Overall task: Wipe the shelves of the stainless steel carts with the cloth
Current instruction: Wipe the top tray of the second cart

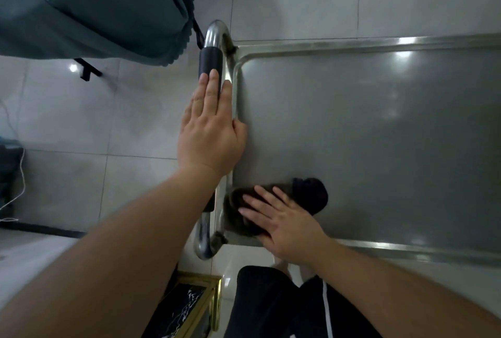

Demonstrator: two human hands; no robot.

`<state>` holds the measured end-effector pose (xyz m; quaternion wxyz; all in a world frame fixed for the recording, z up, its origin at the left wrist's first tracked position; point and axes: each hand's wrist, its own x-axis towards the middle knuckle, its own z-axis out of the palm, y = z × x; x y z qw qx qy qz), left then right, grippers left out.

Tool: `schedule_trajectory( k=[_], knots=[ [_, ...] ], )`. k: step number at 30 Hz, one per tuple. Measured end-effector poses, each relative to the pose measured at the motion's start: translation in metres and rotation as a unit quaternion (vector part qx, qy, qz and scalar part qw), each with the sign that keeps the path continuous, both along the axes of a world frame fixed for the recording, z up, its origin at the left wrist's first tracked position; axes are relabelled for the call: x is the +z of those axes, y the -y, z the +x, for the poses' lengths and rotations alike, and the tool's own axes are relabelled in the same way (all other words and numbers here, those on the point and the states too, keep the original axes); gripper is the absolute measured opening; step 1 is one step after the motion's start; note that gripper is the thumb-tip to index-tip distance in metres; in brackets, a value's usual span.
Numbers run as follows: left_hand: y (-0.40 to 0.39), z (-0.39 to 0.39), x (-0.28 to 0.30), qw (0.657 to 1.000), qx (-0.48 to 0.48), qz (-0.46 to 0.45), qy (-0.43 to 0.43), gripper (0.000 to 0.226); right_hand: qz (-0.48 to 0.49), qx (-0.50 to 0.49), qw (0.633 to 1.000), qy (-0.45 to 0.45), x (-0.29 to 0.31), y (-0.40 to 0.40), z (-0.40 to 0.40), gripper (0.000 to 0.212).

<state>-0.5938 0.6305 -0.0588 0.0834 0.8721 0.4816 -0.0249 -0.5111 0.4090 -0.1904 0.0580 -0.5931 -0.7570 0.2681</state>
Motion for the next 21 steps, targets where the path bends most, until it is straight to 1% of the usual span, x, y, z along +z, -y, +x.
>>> schedule_trajectory(
  k=[5,8,11,13,14,15,16,19,21],
  knots=[
    [0.002,-0.002,0.002,0.999,-0.043,0.027,-0.005,0.065,0.0,-0.131,0.991,0.03,0.007,0.068,0.028,0.065],
    [0.006,-0.003,0.002,0.991,-0.122,0.06,-0.015,0.059,0.001,-0.19,0.981,0.045,0.013,0.089,0.052,0.06],
    [0.009,-0.001,0.004,0.963,-0.248,0.091,-0.043,0.052,-0.019,-0.218,0.973,0.068,0.018,0.102,0.067,0.059],
    [0.011,0.004,0.005,0.934,-0.329,0.102,-0.094,0.051,-0.041,-0.227,0.97,0.072,0.02,0.105,0.072,0.06],
    [0.015,0.007,0.006,0.926,-0.347,0.095,-0.118,0.053,-0.05,-0.23,0.969,0.073,0.021,0.106,0.072,0.06],
    [0.021,0.012,0.005,0.926,-0.345,0.079,-0.13,0.054,-0.056,-0.231,0.968,0.077,0.021,0.105,0.071,0.061],
    [0.029,0.017,0.004,0.934,-0.326,0.054,-0.134,0.055,-0.06,-0.232,0.968,0.08,0.022,0.104,0.071,0.062],
    [0.06,0.029,-0.004,0.963,-0.242,-0.036,-0.116,0.055,-0.065,-0.227,0.968,0.085,0.02,0.102,0.072,0.065],
    [0.08,0.031,-0.011,0.967,-0.222,-0.064,-0.108,0.053,-0.062,-0.228,0.968,0.08,0.018,0.103,0.073,0.063]
  ],
)
